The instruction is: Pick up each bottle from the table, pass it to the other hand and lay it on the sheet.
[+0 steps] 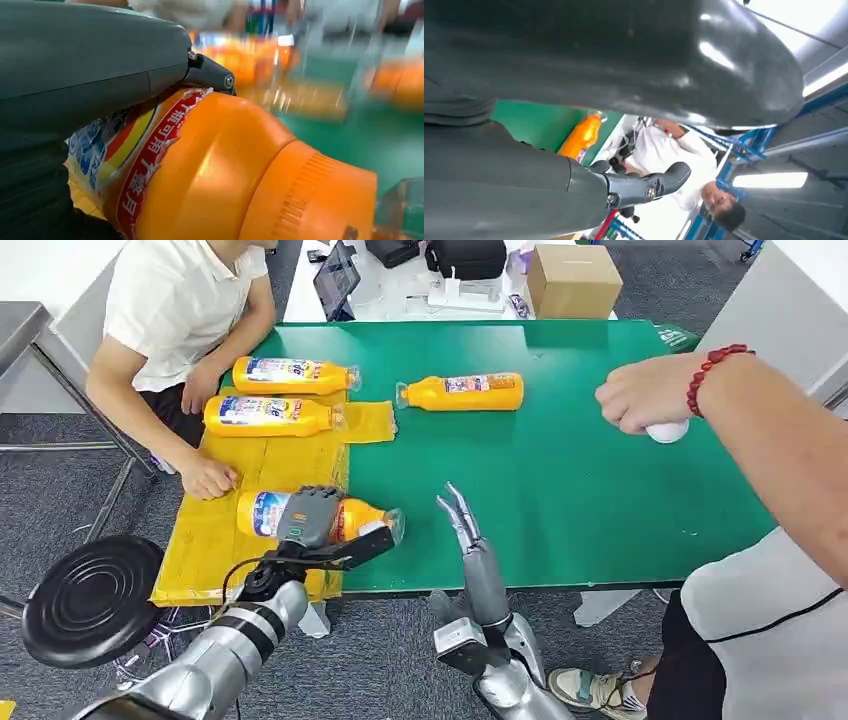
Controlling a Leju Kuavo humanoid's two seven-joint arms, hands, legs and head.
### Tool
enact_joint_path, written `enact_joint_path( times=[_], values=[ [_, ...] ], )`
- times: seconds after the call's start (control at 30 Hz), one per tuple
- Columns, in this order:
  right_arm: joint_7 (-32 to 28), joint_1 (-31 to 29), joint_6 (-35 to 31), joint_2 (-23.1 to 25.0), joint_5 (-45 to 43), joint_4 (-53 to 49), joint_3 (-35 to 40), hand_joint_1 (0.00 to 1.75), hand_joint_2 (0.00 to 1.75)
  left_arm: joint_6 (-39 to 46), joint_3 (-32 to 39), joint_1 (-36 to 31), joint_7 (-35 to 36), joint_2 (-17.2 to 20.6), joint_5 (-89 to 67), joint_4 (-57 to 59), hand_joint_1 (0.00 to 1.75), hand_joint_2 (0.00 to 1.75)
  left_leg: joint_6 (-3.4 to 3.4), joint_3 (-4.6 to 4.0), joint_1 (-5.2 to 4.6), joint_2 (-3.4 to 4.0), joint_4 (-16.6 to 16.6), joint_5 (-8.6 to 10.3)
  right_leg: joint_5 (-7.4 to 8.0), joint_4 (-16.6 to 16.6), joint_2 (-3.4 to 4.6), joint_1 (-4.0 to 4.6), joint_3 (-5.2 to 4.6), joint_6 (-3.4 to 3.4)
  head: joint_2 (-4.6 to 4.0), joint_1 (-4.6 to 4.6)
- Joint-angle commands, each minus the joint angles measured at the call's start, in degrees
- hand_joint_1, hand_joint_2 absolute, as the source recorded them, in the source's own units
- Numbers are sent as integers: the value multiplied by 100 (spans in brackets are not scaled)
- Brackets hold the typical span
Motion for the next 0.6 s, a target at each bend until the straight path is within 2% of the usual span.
enact_joint_path(
  times=[0.03, 0.13, 0.2, 0.23, 0.27, 0.3, 0.4, 0.6],
  values=[
    [6, -378, 111, 52, -103, 711, 249, 0, 0, -690, -600, -865, 375, -43, -216, 1472, 175, 175, -9, 11, 5, 1, 0, -3, -3, -1, -4, 6, 13, -11, 0, -4],
    [6, -420, 129, 114, -196, 895, 262, 0, 0, -1061, -302, -862, 505, -55, 35, 1540, 162, 175, -9, 16, 5, 6, -2, -3, 0, -3, 5, 6, 16, -11, 0, -2],
    [6, -429, 120, 117, -208, 918, 277, 0, 0, -1091, -246, -862, 465, -58, 91, 1542, 162, 175, -9, 20, 6, 8, -4, -3, 0, -6, 6, 7, 21, -11, 0, 0],
    [6, -446, 82, 119, -230, 989, 307, 0, 0, -1158, 56, -821, 286, -80, 414, 1531, 143, 175, -8, 19, 4, 9, -6, -2, 1, -5, 7, 4, 20, -10, 0, 0],
    [6, -453, 57, 107, -287, 994, 340, 0, 0, -1274, 284, -795, 85, -105, 671, 1529, 23, 175, -6, 17, 4, 10, -3, -3, 1, -3, 10, 4, 18, -8, 0, 0],
    [6, -459, 48, 108, -355, 1017, 355, 0, 0, -1531, 709, -763, -154, -150, 1149, 1537, 2, 175, -10, 30, 7, 17, -7, -5, 2, -9, 14, 8, 31, -14, 0, 0],
    [6, -483, -25, 105, -471, 1122, 402, 0, 0, -1632, 1062, -695, -442, -118, 1551, 1490, 0, 175, -11, 40, 7, 20, -12, -5, 2, -12, 17, 7, 39, -14, 0, 0],
    [6, -489, -86, 96, -510, 1171, 426, 0, 0, -1565, 1179, -672, -521, -198, 1693, 1442, 0, 175, -9, 37, 5, 11, -7, -4, 1, -7, 10, 5, 39, -11, 0, 0]
  ],
)
